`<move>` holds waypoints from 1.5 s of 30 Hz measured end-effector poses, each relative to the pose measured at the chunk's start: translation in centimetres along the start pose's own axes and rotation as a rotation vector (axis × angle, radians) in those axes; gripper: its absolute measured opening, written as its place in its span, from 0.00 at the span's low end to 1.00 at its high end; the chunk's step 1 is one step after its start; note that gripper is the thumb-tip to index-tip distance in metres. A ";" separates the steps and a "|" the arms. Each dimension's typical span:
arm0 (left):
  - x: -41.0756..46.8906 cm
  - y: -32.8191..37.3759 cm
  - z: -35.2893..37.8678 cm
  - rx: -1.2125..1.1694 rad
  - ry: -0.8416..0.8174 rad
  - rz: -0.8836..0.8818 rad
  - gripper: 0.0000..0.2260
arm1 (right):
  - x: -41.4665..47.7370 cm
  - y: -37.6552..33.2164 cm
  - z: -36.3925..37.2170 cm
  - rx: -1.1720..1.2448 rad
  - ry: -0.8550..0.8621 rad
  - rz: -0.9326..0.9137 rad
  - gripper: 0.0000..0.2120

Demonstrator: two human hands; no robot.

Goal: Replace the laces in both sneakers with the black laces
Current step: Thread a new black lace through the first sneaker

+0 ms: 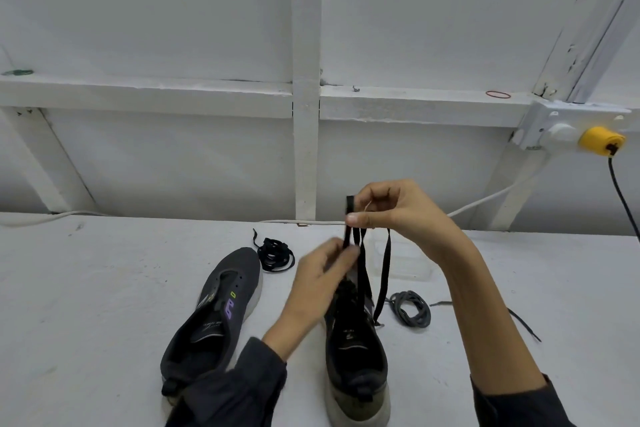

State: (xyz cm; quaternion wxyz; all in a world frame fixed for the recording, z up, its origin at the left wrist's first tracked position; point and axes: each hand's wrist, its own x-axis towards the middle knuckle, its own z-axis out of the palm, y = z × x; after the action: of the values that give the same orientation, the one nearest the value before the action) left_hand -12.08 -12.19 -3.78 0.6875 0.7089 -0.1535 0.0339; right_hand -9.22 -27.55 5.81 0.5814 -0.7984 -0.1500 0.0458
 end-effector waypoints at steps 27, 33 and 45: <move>6.7 2.0 -4.1 0.306 -0.285 -0.406 0.12 | 1.4 9.8 -1.3 -0.503 -0.096 0.516 0.06; 6.0 0.6 -4.2 0.291 -0.276 -0.427 0.11 | -1.0 16.2 2.1 -0.509 -0.018 0.644 0.05; 6.2 0.0 -4.3 0.254 -0.166 -0.394 0.11 | -1.0 15.1 1.0 -0.439 0.295 0.475 0.14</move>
State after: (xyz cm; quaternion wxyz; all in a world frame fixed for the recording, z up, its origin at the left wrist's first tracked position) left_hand -5.43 -9.01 -1.95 0.5714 0.8062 -0.0630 -0.1402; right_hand -7.65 -31.13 -8.86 0.3846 -0.9148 0.1193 0.0307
